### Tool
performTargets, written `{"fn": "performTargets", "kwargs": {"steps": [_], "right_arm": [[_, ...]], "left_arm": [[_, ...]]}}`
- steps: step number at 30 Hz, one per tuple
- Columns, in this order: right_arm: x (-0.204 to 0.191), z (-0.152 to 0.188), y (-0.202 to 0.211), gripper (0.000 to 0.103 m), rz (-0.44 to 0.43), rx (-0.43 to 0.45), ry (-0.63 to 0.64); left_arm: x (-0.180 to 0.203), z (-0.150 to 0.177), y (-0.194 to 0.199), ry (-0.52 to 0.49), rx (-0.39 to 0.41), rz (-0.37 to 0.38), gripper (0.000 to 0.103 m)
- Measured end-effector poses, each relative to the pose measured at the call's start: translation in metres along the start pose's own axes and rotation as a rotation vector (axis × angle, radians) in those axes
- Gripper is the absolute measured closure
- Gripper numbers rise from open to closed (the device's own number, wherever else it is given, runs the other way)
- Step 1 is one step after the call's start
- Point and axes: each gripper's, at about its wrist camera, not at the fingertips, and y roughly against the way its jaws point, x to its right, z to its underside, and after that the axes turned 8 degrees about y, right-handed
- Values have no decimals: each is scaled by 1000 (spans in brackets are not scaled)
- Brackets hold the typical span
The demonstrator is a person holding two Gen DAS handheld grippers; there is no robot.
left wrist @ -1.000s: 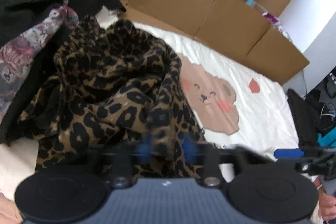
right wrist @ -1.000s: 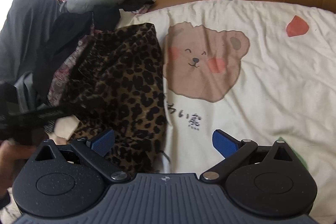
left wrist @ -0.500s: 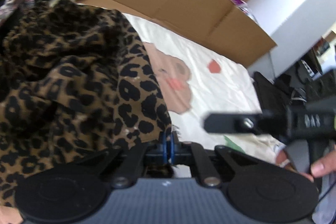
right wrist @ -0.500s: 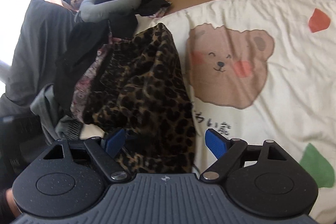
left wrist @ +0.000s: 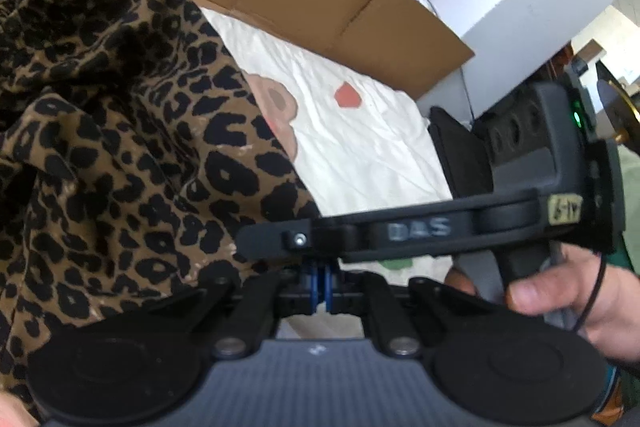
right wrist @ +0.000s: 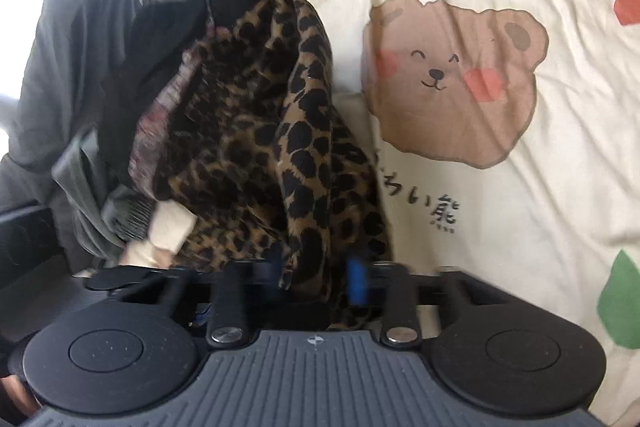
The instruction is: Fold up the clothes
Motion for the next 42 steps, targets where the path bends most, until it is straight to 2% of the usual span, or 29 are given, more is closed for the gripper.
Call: {"fn": "performTargets", "kwargs": {"steps": [1, 2, 4, 8, 10, 13, 15, 20, 22, 25, 32, 34, 37, 42], "right_arm": [[1, 1, -1, 88, -8, -4, 1], [2, 1, 0, 96, -20, -3, -1], [4, 3, 1, 101, -11, 2, 0], [21, 5, 10, 103, 65, 26, -41], [32, 6, 17, 103, 93, 40, -78], [47, 11, 31, 103, 125, 65, -108], [52, 16, 39, 103, 130, 71, -110], [37, 30, 46, 103, 105, 42, -44], [27, 35, 45, 103, 91, 20, -10], [15, 45, 44, 103, 64, -14, 29], [0, 67, 40, 103, 27, -86, 98], [-4, 71, 39, 103, 17, -106, 117], [-15, 78, 34, 103, 5, -141, 183], [-37, 91, 21, 103, -8, -196, 303]], "left_arm": [[-1, 0, 0, 1, -4, 2, 99], [-2, 1, 1, 5, -7, 5, 99], [-5, 2, 5, 17, -10, 3, 97], [-12, 4, 13, 38, -14, -5, 91], [-19, 6, 20, 53, -2, -31, 89], [-34, 5, 32, 99, 28, -74, 77], [-44, 0, 40, 128, 53, -102, 75], [-59, -18, 60, 151, 121, -149, 66], [-57, -31, 62, 152, 157, -160, 54], [-52, -50, 64, 158, 213, -168, 43], [-51, -88, 53, 217, 268, -170, 39], [-51, -96, 50, 235, 281, -162, 30], [-54, -106, 46, 283, 283, -145, 29], [-53, -122, 38, 297, 275, -178, 29]]}}
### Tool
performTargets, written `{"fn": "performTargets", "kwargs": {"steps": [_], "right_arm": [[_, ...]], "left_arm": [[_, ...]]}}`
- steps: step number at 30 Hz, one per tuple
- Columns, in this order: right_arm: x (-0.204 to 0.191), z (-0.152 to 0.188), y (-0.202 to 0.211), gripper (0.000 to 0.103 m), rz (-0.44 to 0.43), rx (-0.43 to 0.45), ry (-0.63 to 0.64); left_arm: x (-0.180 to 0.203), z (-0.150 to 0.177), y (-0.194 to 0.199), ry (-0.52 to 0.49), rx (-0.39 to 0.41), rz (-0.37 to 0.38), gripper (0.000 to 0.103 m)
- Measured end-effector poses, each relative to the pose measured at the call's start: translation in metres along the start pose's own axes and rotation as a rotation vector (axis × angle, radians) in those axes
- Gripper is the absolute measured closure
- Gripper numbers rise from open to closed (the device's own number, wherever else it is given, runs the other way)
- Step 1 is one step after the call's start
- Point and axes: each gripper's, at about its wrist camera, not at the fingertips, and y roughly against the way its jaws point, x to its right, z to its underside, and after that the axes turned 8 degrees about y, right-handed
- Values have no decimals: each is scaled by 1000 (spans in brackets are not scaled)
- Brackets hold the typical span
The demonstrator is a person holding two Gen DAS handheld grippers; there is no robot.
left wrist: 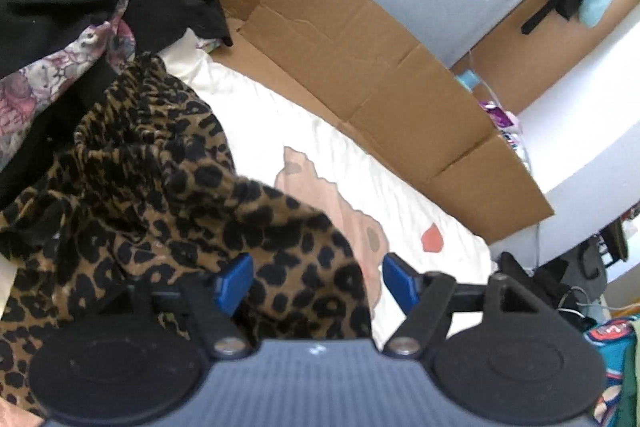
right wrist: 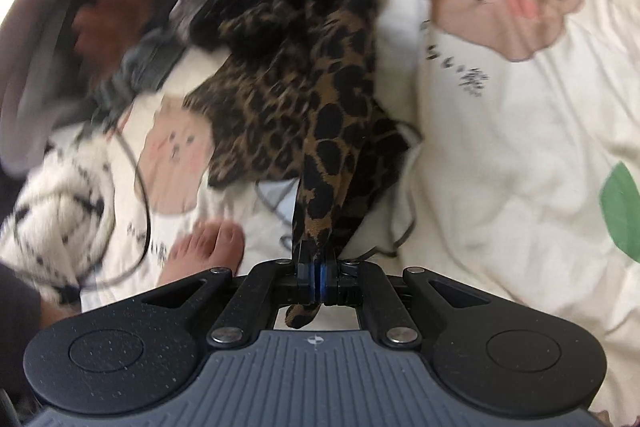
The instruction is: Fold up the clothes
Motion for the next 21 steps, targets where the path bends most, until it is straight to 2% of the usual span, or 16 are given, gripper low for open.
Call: {"fn": "performTargets", "kwargs": {"steps": [9, 11, 12, 13, 16, 19, 21], "right_arm": [[-18, 15, -11, 103, -23, -62, 97], [-17, 17, -11, 103, -23, -65, 96], [-16, 18, -11, 103, -21, -65, 95], [-15, 18, -11, 103, -19, -66, 93], [-12, 19, -9, 103, -15, -64, 83], [-8, 18, -8, 103, -17, -58, 68], [-5, 17, -4, 103, -30, -46, 48]], "left_arm": [[-18, -13, -10, 113, 16, -99, 29], [-24, -16, -13, 131, 21, -122, 32], [-27, -16, -13, 145, 22, -127, 40], [-31, -17, -13, 163, 22, -129, 52], [-43, -17, -12, 201, 17, -128, 75], [-48, -16, -4, 188, 37, -150, 84], [-52, -16, 8, 172, 60, -157, 86]]}}
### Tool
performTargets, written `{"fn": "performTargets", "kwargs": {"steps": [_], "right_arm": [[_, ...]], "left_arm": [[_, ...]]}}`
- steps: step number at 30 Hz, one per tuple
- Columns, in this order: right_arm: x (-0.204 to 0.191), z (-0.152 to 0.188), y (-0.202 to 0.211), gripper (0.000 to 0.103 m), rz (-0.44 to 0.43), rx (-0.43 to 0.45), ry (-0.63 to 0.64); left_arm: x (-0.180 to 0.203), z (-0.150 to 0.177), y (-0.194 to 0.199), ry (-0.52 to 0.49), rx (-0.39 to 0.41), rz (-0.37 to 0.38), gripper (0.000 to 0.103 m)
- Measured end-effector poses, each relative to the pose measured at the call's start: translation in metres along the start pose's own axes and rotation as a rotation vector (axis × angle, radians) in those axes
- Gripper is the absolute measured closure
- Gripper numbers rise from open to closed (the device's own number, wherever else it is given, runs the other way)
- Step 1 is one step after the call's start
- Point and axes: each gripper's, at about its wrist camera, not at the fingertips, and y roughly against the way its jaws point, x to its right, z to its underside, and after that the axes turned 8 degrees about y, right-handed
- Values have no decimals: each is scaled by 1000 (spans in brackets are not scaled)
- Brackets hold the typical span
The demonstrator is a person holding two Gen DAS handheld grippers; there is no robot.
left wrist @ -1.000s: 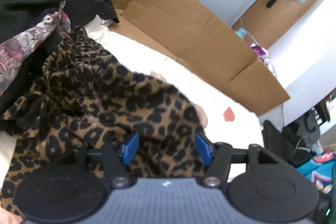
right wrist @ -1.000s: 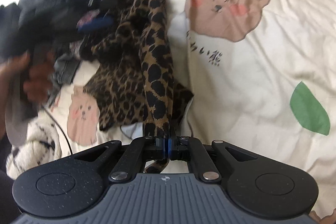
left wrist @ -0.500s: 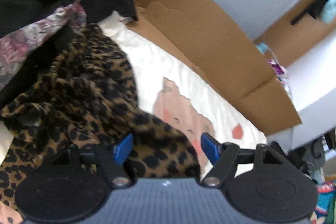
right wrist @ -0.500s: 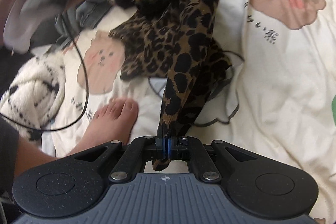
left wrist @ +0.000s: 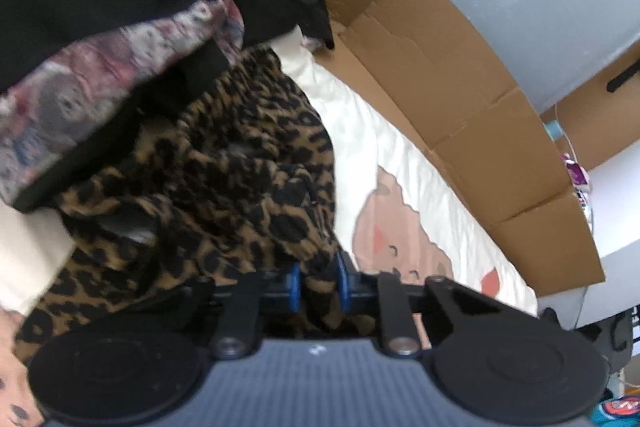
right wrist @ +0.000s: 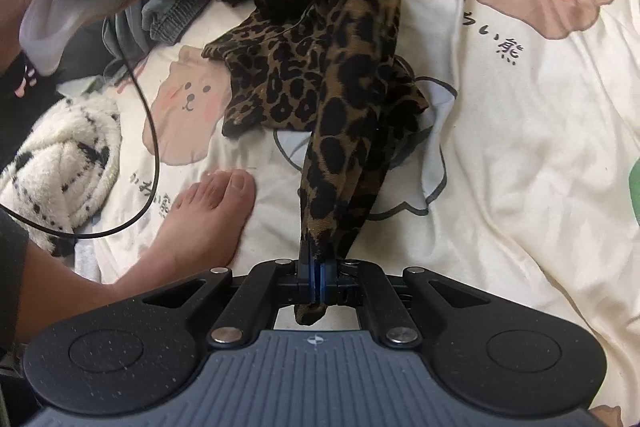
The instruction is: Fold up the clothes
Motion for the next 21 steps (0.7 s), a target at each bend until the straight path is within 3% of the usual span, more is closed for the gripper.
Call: {"fn": "performTargets", "kwargs": {"steps": [13, 15, 21], "right_arm": [[10, -23, 40, 90, -119, 109, -54], [12, -29, 46, 79, -125, 129, -61], [14, -46, 55, 69, -134, 166, -81]], "left_arm": [[-78, -20, 95, -1, 94, -156, 91], [-86, -21, 109, -20, 109, -175, 91], [-104, -32, 143, -17, 140, -195, 91]]}}
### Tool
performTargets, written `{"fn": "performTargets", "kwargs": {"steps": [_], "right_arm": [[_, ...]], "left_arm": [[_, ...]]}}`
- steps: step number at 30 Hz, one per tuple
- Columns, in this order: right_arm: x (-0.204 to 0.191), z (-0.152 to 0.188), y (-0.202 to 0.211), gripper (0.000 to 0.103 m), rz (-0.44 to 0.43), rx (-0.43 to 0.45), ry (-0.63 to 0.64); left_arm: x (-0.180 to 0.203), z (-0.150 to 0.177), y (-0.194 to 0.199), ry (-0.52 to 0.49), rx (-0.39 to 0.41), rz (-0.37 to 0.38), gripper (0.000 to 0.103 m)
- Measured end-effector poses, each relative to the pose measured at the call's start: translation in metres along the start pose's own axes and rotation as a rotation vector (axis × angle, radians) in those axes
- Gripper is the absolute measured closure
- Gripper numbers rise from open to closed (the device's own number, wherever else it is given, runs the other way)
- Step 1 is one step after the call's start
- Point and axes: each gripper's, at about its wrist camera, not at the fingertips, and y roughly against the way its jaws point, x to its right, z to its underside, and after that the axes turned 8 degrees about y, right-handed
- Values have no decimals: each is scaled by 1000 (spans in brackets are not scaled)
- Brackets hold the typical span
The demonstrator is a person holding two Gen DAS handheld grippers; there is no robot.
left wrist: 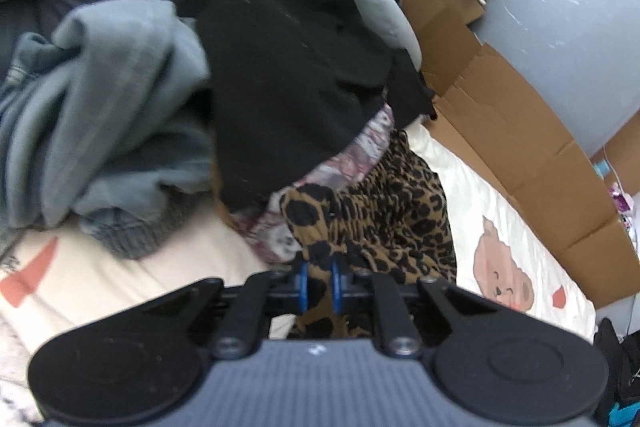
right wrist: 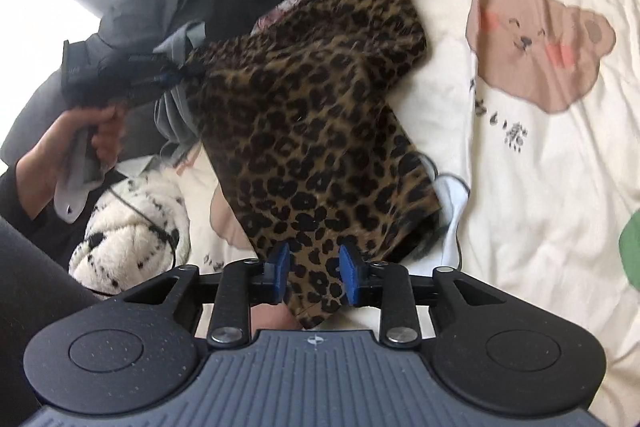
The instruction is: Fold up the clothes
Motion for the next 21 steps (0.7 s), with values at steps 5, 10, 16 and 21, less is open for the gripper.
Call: {"fn": "performTargets", "kwargs": {"steps": [5, 10, 16, 21], "right_arm": [[5, -18, -3, 68, 34, 8, 14], [11, -48, -19, 48, 73, 22, 55], [19, -88, -55, 43, 77, 46, 110], [28, -115, -91, 31, 52, 61, 92]], "left_arm": [[-19, -11, 20, 10, 36, -31, 92], [-42, -17, 38, 37, 57, -77, 92], [-69, -20, 53, 66, 84, -140, 92], [-93, -18, 58, 115, 113, -196, 92]]}}
